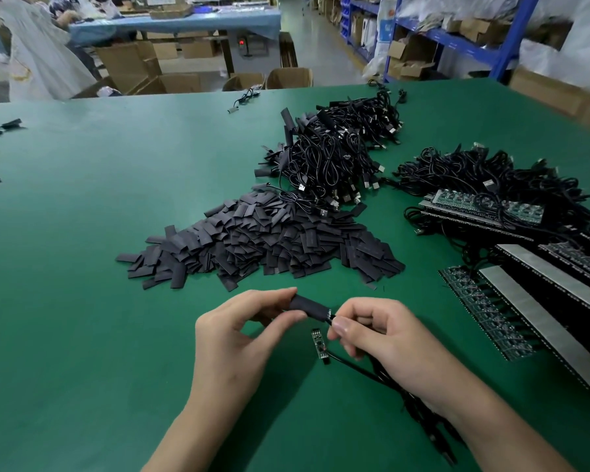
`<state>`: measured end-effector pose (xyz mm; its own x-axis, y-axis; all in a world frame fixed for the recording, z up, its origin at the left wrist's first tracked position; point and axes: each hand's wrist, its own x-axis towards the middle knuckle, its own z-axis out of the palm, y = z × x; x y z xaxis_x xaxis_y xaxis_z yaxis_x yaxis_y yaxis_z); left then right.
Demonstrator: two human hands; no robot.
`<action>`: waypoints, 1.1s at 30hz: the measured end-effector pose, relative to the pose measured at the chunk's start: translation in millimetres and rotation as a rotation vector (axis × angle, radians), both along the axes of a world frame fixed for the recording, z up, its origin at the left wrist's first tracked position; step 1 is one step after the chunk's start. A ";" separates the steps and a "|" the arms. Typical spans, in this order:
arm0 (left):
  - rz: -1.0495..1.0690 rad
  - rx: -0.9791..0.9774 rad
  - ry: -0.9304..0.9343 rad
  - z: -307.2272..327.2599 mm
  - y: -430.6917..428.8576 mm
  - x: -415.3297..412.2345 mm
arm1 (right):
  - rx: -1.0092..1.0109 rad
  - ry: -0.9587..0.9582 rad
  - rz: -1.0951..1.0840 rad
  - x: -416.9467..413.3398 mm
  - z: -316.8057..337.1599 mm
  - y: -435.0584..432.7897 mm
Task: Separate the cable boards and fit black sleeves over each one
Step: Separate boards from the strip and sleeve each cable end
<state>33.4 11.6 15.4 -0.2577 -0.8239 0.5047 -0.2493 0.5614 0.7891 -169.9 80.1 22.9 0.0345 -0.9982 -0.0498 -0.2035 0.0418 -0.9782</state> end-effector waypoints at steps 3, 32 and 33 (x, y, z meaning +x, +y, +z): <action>-0.014 0.038 0.022 -3.0 2.1 -4.1 | -0.003 -0.074 -0.021 3.8 0.3 0.5; -0.102 0.474 0.468 2.8 5.3 -16.5 | -0.162 0.347 -0.155 3.1 34.5 -18.4; -0.082 0.472 0.464 3.3 4.6 -16.1 | -0.204 0.385 -0.201 -1.8 45.9 -32.4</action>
<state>17.3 16.2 18.7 -0.1722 -0.9706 0.1680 0.2041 0.1317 0.9701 -171.7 47.7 68.8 -0.1423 -0.9739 0.1767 -0.5599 -0.0680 -0.8258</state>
